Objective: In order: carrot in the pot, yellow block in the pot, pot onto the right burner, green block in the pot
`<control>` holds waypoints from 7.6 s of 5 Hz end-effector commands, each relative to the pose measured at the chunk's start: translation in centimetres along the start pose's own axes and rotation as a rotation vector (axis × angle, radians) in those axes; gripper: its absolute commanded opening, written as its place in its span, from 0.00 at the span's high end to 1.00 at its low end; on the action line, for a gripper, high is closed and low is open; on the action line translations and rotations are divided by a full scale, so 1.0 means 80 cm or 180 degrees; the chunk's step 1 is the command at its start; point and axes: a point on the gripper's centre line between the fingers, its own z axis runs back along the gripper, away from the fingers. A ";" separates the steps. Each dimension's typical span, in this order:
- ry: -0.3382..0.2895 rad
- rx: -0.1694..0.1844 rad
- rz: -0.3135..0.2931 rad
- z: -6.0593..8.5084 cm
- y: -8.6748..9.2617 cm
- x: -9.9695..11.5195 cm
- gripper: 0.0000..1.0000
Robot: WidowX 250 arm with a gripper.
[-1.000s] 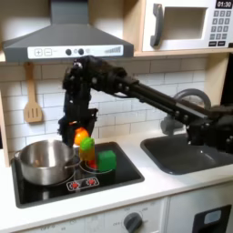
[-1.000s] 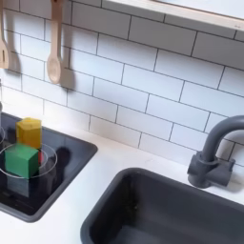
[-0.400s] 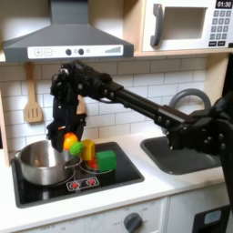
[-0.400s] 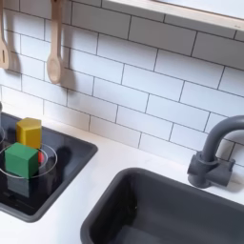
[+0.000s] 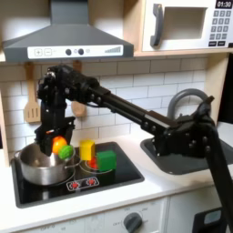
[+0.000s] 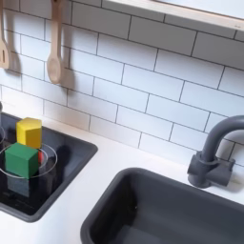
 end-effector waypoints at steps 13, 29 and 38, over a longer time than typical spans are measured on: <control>-0.0204 -0.0073 -0.0451 0.028 -0.055 -0.016 0.00; -0.0301 -0.0098 -0.0967 -0.017 -0.130 -0.028 0.00; -0.0131 -0.0021 -0.0835 -0.052 -0.127 -0.007 0.00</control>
